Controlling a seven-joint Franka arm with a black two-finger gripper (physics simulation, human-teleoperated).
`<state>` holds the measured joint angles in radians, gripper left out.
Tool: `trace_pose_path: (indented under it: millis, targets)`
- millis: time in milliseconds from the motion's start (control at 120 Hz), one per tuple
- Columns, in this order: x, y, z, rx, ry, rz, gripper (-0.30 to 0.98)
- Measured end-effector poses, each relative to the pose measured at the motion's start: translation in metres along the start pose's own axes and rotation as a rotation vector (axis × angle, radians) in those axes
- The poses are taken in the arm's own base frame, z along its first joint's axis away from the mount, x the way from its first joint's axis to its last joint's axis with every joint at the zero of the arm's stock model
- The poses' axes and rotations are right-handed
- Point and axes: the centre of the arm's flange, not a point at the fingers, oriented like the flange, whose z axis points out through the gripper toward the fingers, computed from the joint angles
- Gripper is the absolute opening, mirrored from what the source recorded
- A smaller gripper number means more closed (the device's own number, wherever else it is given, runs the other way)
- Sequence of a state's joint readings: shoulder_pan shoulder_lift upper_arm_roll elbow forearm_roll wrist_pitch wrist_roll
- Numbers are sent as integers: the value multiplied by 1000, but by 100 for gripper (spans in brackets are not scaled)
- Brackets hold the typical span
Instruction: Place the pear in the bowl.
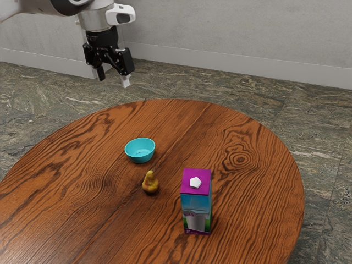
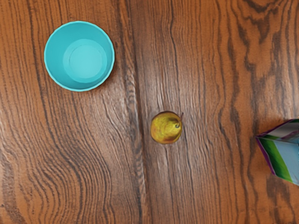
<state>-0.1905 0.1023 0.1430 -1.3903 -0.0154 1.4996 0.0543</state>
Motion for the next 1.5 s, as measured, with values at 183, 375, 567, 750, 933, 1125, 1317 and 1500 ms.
trace_pose_path:
  millis: [183, 375, 567, 750, 933, 1125, 1317, 1500]
  targets:
    - [0, 2, -2, -6, 5, 9, 69]
    - [29, 23, 39, 4, -26, 44, 69]
    - [81, 84, 157, 24, -130, 141, 68]
    - [96, 79, 238, 26, -267, 115, 69]
    - [91, 69, 290, 33, -393, 80, 69]
    - [81, 47, 335, 49, -484, 36, 69]
    - [92, 43, 359, 66, -496, 23, 69]
    - [105, 46, 371, 81, -496, 23, 69]
